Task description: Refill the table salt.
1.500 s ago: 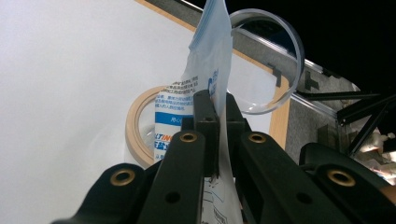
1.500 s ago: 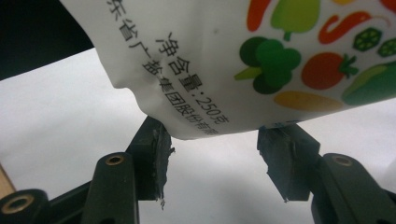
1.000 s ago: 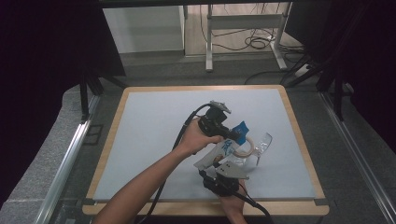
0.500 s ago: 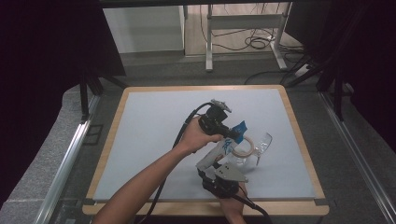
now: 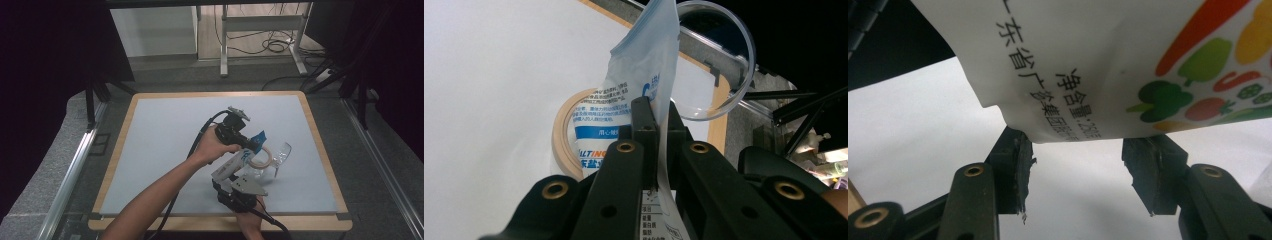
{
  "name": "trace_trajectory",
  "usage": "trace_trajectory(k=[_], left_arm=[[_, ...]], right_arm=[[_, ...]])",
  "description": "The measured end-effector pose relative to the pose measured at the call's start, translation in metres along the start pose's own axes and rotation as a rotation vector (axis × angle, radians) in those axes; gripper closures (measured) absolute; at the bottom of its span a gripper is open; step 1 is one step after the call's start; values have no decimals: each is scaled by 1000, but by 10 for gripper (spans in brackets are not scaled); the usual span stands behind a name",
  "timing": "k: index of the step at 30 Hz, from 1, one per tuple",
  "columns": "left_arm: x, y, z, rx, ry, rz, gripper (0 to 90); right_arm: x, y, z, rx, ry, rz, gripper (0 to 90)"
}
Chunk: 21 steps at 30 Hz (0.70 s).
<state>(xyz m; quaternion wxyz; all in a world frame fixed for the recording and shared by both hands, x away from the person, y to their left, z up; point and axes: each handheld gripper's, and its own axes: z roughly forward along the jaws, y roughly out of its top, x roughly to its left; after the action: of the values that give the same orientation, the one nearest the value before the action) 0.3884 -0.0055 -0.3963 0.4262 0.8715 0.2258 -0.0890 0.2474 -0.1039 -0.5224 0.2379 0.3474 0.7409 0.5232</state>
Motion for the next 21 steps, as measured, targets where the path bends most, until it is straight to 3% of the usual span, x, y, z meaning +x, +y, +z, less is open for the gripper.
trace_trajectory(k=[7, 12, 21], left_arm=[[-1, -1, -4, -13, -18, 2, 900], [-5, -4, -14, -31, -18, 10, 900], [-8, -11, -34, -37, -28, 28, 900]], right_arm=[[-1, -2, 2, 10, 2, 16, 452], [-9, -6, 4, 24, 6, 64, 438], [-14, -9, 9, 42, -9, 47, 418]])
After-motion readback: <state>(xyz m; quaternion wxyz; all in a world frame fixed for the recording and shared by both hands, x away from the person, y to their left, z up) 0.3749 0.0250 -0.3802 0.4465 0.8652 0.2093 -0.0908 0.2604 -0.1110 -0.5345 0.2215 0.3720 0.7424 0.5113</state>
